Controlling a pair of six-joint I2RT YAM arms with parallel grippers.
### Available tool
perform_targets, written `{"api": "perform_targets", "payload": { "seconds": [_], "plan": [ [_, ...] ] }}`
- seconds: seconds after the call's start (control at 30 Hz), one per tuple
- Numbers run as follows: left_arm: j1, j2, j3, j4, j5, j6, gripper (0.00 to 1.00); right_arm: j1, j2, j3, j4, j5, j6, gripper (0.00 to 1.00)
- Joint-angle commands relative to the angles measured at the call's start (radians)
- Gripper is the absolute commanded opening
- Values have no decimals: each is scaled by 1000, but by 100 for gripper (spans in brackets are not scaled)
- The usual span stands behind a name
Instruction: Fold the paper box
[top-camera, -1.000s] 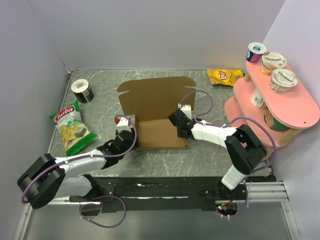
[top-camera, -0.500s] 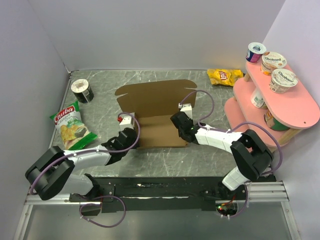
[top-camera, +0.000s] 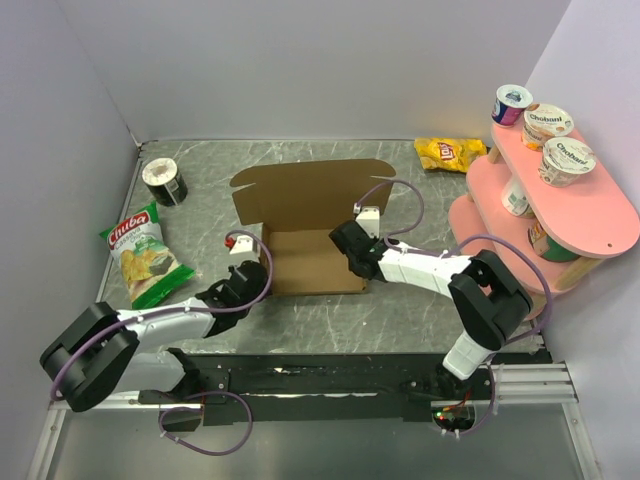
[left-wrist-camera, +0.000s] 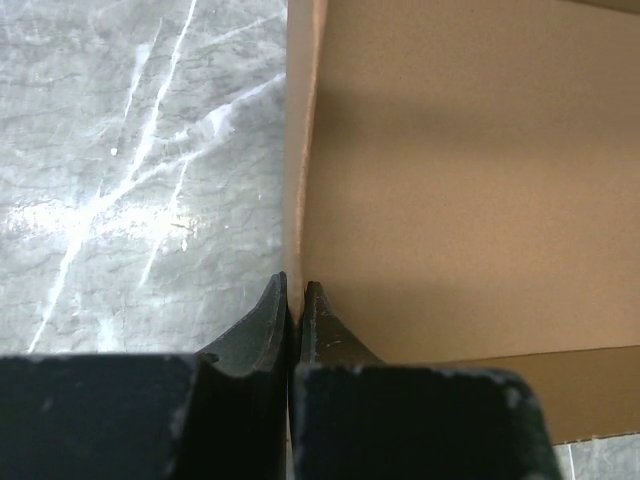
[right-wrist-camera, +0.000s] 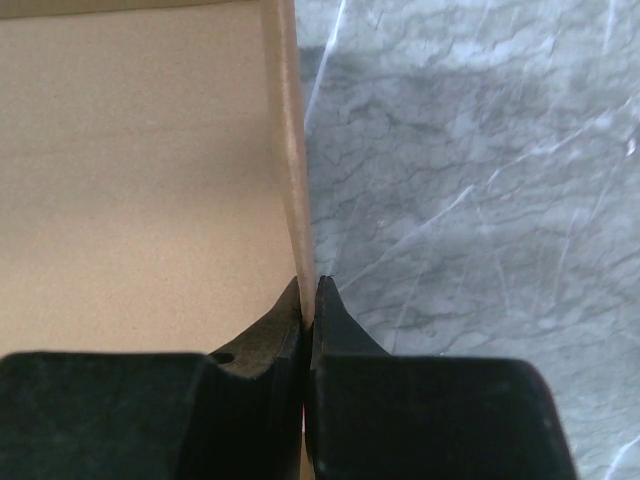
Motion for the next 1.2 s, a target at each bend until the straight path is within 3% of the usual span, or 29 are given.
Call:
{"api": "perform_targets", "payload": {
  "seconds": [0.0,0.17,0.23,0.3,0.33,0.43,0.63,0.73,0.83,0.87,0.93,0.97,1.13,1.17],
  "plan": [
    [0,-57,-17,35,-9,-23,1,-28,34,22,-96,177,36,0],
    [0,17,39,-3,22,-3,1,-23,28,35,-44,52,-16,0],
    [2,44,68,-49,2,5,1,-22,9,31,-33,23,-22,7],
    [5,64,88,-84,-13,9,1,-23,-27,9,-15,-20,-33,20],
    [7,67,101,-99,-12,11,1,-23,-40,2,-11,-25,-28,38],
    [11,73,120,-112,-10,20,2,-23,-89,-20,-14,-36,-22,58],
    [17,89,144,-136,-1,33,6,-23,-172,-24,1,-83,-54,76],
    [17,107,166,-159,2,37,10,-25,-233,-43,54,-170,-111,79],
    [17,115,187,-173,13,46,27,-25,-285,-52,108,-276,-163,81],
    [17,113,192,-176,14,46,41,-25,-302,-69,136,-300,-169,81],
    [17,107,206,-193,14,52,57,-29,-365,-92,166,-338,-189,82],
    [17,104,209,-198,10,55,70,-38,-388,-115,182,-385,-201,84],
    [17,72,236,-259,-18,82,98,-115,-509,-123,165,-444,-246,85],
    [19,61,240,-268,-21,86,96,-136,-524,-124,162,-452,-246,85]
  ]
}}
